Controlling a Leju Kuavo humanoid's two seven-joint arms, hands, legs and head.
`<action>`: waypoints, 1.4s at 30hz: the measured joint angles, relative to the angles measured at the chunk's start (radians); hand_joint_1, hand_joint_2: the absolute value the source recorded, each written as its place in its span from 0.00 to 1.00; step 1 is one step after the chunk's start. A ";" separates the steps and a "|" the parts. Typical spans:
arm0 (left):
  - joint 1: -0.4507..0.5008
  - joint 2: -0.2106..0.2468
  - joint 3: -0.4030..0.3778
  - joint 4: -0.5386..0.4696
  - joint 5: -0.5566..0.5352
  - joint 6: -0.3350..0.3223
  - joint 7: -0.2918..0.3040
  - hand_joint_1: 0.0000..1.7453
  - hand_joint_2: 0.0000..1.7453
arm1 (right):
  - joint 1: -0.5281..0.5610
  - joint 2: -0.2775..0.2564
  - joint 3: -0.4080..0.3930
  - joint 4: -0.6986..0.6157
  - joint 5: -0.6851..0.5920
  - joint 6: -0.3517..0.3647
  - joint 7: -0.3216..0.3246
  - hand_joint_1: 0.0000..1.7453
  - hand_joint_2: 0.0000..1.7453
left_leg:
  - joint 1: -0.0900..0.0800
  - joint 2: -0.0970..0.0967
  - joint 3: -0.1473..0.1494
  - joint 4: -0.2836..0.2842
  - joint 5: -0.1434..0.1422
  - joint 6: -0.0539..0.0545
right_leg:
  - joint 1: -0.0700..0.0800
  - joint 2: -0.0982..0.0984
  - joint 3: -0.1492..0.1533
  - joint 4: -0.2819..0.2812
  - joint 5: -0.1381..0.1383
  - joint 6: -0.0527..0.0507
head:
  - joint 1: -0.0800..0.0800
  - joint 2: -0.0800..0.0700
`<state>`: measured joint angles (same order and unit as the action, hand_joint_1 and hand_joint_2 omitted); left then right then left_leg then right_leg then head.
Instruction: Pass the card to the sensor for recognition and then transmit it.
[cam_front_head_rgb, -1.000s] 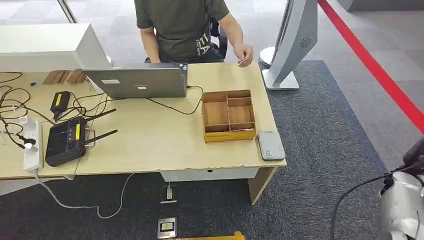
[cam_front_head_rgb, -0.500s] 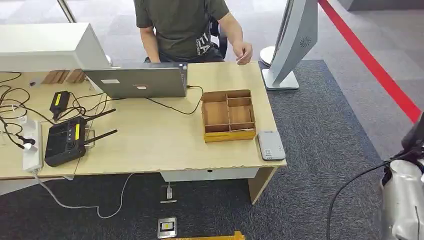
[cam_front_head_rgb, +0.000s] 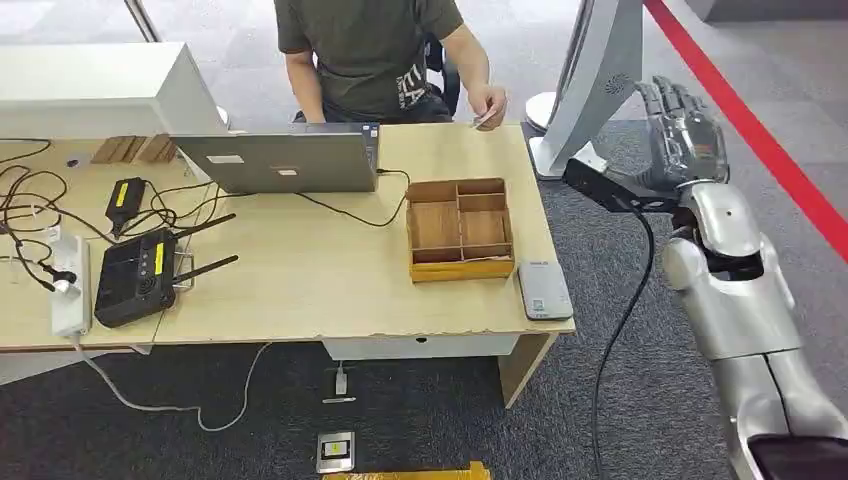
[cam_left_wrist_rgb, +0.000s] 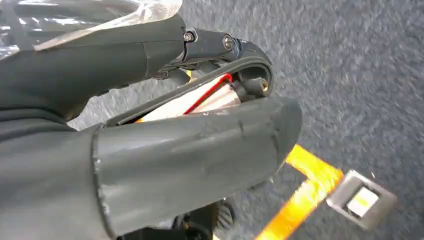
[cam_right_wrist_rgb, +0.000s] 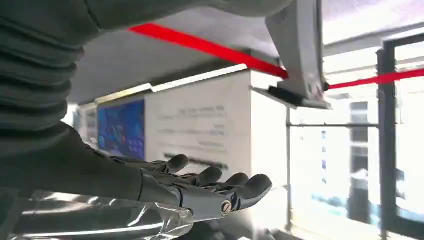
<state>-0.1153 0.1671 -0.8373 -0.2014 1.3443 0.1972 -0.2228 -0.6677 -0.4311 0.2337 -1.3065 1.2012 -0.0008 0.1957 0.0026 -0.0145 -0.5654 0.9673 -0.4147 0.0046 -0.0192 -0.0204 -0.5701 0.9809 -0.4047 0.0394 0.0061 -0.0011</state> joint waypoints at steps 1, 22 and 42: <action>0.000 0.002 -0.005 0.000 -0.005 -0.002 0.000 0.00 0.00 | -0.010 0.005 0.027 -0.011 0.019 0.003 -0.005 0.00 1.00 | 0.000 0.000 0.000 0.000 0.000 0.000 | 0.000 0.000 0.000 0.000 0.000 0.000 | 0.000 0.000; -0.001 0.011 -0.087 0.000 -0.054 -0.020 -0.003 0.00 0.00 | -0.091 0.069 0.261 0.078 0.030 -0.012 -0.002 0.00 1.00 | 0.000 0.002 0.000 0.000 -0.002 0.000 | 0.000 0.001 -0.001 -0.001 0.000 0.000 | 0.000 0.000; 0.005 0.012 -0.098 0.000 -0.055 -0.008 0.016 0.00 0.00 | -0.131 0.082 0.235 0.372 -0.386 -0.185 -0.037 0.00 1.00 | 0.000 0.003 0.000 0.000 -0.002 0.000 | 0.000 0.001 -0.002 -0.001 0.000 0.000 | 0.000 0.000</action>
<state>-0.1099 0.1793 -0.9358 -0.2014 1.2894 0.1888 -0.2072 -0.7982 -0.3491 0.4688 -0.9347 0.8148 -0.1858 0.1591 0.0026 -0.0114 -0.5655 0.9677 -0.4166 0.0042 -0.0191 -0.0195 -0.5718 0.9796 -0.4048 0.0394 0.0065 -0.0011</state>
